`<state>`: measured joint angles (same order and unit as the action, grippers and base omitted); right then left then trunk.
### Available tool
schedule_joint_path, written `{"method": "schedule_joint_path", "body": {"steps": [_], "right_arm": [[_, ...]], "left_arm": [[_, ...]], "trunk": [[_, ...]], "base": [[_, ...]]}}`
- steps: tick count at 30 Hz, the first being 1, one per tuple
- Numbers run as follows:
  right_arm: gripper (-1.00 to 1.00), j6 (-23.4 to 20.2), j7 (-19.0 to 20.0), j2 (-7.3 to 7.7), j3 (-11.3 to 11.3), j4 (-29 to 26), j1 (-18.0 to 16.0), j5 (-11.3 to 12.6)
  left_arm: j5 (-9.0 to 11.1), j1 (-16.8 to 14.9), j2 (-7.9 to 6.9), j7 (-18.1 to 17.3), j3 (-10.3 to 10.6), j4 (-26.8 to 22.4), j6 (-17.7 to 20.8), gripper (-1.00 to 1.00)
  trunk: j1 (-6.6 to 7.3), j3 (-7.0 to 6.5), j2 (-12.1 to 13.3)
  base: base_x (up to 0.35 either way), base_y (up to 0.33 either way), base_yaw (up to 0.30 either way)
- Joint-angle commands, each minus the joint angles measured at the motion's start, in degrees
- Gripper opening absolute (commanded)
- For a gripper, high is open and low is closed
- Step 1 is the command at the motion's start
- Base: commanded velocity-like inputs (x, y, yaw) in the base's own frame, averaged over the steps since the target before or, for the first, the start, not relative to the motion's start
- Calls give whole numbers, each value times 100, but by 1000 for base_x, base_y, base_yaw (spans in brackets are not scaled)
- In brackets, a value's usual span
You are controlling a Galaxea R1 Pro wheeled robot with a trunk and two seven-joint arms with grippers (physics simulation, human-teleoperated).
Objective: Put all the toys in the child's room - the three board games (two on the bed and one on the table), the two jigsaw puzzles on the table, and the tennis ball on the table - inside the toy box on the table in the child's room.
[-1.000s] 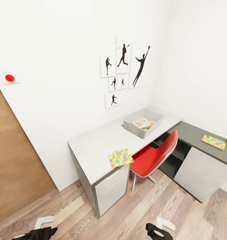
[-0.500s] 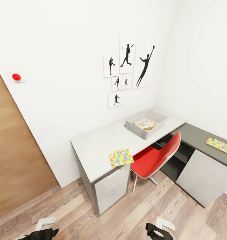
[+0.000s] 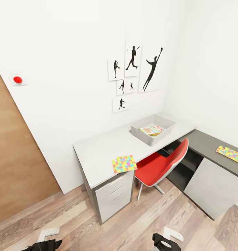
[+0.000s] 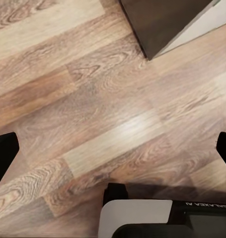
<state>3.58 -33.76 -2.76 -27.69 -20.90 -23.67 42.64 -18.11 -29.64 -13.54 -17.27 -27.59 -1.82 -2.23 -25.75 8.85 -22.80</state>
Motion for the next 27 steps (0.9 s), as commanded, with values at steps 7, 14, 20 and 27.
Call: {"method": "schedule_joint_path", "body": {"steps": [7,14,20,27], "right_arm": [[100,37,-25,3,-43,-2,-4,61],[100,37,-25,3,-48,-2,-5,61],[100,37,-25,3,-51,-2,-4,54],[100,37,-25,1,-52,-2,-6,52]], "left_arm": [[-64,-6,5,-13,-45,7,-23,100],[-68,-6,16,-13,-45,7,-23,100],[-69,-6,18,-13,-45,7,-23,100],[-72,1,44,-13,-45,7,-23,100]], "trunk": [[-3,12,-12],[-3,12,-12],[-3,12,-12],[-3,12,-12]], "base": [[-1,-95,190],[0,-231,31],[0,-125,108],[0,-184,254]]}}
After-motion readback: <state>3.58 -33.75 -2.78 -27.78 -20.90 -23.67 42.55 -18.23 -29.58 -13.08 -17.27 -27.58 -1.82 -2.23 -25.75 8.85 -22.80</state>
